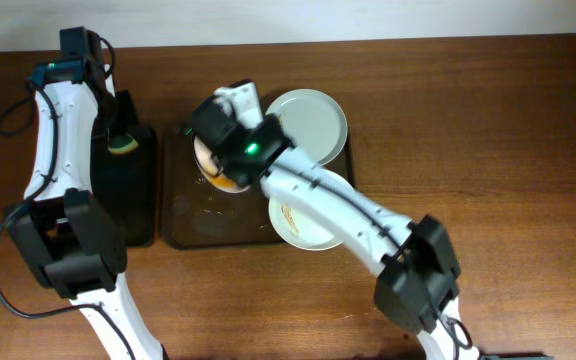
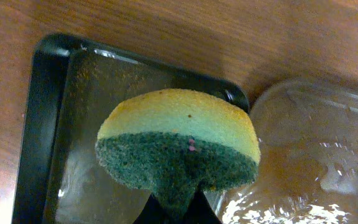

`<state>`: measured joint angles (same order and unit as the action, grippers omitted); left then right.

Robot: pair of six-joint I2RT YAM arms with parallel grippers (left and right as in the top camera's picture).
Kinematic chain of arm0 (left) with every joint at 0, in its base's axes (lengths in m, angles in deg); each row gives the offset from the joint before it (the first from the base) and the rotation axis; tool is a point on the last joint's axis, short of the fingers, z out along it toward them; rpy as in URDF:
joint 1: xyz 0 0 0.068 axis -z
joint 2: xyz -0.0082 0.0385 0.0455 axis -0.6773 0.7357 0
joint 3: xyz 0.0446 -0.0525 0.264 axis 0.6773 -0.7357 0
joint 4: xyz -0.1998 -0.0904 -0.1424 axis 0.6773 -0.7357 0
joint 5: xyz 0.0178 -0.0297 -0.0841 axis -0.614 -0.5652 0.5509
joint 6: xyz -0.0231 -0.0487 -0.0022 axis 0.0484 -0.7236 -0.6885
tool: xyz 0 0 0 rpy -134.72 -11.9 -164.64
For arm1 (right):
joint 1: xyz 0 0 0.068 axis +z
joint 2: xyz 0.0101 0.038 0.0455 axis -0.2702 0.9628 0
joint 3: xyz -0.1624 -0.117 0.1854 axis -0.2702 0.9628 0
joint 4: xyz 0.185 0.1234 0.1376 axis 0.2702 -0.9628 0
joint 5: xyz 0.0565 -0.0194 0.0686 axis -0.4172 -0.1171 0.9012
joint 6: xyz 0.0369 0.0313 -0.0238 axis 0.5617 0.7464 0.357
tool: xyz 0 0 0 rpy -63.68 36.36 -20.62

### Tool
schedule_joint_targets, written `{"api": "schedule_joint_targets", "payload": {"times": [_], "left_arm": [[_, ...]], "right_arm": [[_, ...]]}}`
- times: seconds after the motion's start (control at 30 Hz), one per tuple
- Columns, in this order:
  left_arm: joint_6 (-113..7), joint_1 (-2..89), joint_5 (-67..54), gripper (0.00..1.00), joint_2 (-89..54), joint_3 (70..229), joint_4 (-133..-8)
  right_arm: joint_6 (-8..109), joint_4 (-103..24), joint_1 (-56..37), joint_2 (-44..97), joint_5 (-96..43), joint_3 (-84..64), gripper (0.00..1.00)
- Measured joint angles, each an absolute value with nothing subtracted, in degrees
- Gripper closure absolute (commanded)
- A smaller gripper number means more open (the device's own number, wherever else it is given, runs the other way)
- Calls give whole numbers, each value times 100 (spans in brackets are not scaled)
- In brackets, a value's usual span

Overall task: Clean dirty plates on tray and stack at the side
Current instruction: 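Carry the plate right and set it on the table with the right gripper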

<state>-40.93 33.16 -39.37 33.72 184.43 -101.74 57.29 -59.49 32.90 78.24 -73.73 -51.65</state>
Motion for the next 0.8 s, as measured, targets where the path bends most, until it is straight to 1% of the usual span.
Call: {"api": "schedule_joint_targets", "payload": {"times": [0.03,0.13,0.23,0.27,0.33,0.37,0.43,0.47,0.53,0.6,0.7,0.73,0.8], "left_arm": [[-4093,3224,-3923,99,3372,18257,-10053],[-4095,3016,-3716,99,3374,17840,-9603],[-4095,2931,-3631,99,3374,17542,-9452],[-4095,2933,-3631,99,3374,17510,-9455],[-4093,2931,-3628,99,3374,17510,-9452],[-4095,2933,-3628,99,3374,17507,-9452],[-4095,2931,-3624,99,3374,17507,-9448],[-4095,2933,-3613,99,3374,17507,-9444],[-4095,2931,-3611,99,3374,17507,-9439],[-4095,2931,-3609,99,3374,17507,-9391],[-4093,2933,-3606,99,3374,17507,-9341],[-4018,2955,-3609,99,3374,17501,-9251],[-3822,3145,-3611,99,3374,17496,-9039]], "right_arm": [[5705,-5815,3648,7824,-8322,-5106,96],[5642,-5619,4059,7824,-10074,-5095,96],[5629,-5603,4162,7827,-11089,-5095,96],[5629,-5601,4245,7827,-11670,-5095,96],[5629,-5603,4372,7829,-12070,-5095,96],[5635,-5619,4405,7829,-12050,-5095,96],[5629,-5848,4387,7831,-11653,-5095,96],[5622,-5975,4319,7831,-11132,-5095,96],[5613,-6185,3974,7833,-9788,-5095,96],[5633,-6375,3439,7767,-8365,-5084,96],[5640,-7026,1710,6898,-5731,-5064,96],[5640,-7267,1318,6775,-5436,-5091,96],[5646,-7846,-30,6679,-4879,-5091,96]]}}
